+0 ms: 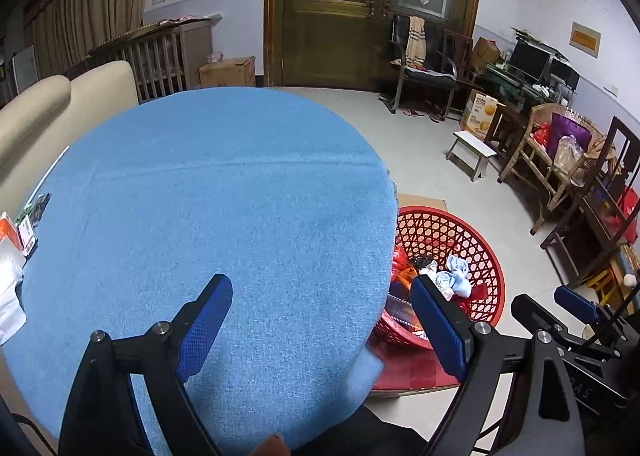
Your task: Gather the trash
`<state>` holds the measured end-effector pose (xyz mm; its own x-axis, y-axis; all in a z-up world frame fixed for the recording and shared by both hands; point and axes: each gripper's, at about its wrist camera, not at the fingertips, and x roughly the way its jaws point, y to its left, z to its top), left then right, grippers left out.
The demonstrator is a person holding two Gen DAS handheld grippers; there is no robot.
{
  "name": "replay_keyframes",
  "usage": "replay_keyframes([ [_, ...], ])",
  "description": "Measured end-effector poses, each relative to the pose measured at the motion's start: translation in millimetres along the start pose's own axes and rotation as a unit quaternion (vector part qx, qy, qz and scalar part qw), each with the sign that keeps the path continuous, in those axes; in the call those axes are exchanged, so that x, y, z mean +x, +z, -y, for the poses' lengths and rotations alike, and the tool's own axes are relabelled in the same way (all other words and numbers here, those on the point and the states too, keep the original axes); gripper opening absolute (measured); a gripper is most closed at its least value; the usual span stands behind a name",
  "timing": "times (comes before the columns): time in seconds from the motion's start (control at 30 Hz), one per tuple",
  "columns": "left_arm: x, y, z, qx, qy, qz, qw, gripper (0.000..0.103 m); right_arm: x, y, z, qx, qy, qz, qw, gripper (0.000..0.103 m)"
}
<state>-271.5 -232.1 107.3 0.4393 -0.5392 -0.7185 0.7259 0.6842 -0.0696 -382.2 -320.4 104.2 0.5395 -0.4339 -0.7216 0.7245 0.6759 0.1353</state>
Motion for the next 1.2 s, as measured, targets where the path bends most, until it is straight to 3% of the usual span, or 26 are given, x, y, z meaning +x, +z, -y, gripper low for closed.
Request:
replay_keyframes([
  [1.2, -9.9, -1.0, 10.0, 0.016, -0.006, 0.011, 0.9998, 0.091, -7.4, 5.8, 6.8, 0.008, -0.014, 0.01, 1.0, 0.085],
])
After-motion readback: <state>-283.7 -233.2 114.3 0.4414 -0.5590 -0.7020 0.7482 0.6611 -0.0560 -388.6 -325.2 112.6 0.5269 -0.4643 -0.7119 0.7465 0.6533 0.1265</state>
